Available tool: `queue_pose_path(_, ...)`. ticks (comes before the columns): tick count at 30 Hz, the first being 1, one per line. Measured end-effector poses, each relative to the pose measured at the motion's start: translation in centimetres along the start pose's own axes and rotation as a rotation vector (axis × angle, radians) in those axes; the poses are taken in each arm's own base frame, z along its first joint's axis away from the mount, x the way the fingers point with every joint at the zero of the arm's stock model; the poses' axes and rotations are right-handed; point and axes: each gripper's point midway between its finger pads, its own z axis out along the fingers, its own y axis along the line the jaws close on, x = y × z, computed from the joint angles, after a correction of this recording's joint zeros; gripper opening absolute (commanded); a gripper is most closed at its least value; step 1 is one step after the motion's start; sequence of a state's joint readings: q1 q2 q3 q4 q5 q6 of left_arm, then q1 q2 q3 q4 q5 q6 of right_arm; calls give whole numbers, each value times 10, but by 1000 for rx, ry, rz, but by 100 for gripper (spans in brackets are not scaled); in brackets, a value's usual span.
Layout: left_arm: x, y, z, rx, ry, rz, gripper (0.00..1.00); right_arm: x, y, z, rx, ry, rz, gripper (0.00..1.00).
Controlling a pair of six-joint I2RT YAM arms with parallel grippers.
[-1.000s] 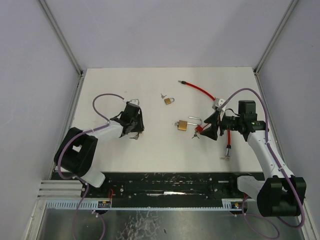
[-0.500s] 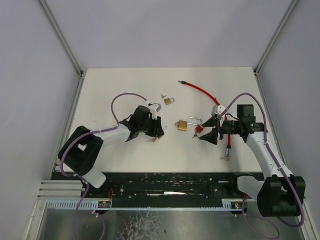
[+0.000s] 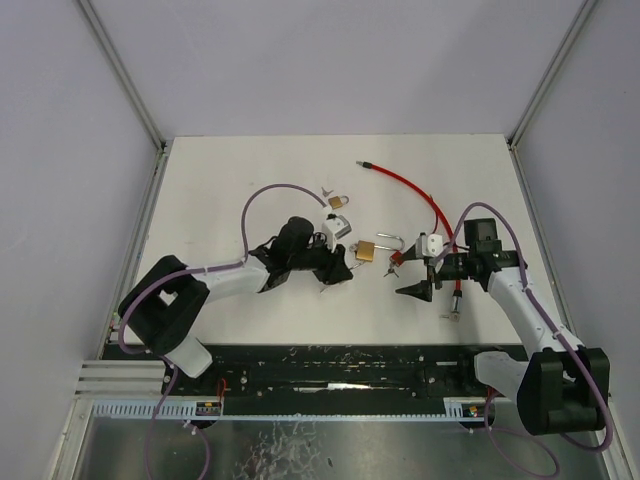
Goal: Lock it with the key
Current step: Pick up the lock from the center of the board, then lock the lock.
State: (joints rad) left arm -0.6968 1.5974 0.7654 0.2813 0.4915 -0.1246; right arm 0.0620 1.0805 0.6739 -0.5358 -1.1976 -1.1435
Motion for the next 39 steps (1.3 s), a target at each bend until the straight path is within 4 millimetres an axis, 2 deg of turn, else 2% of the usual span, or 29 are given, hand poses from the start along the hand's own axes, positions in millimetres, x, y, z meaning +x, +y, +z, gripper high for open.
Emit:
queue_pose_path(6,-6,-35,9,127,-43,194,0,2,8,13,-69,3,-101,78)
queue_pose_path(13,9,-62,14,221,-60,359,0,7,12,21,-85,22,-175,71)
queue_pose_path(24,0,-72,16,248,-116,438,0,23,10,31,-100,82,-178,61)
queue_pose_path(39,2,-78,16,273,-115,443,0,24,14,34,-114,80,-227,36)
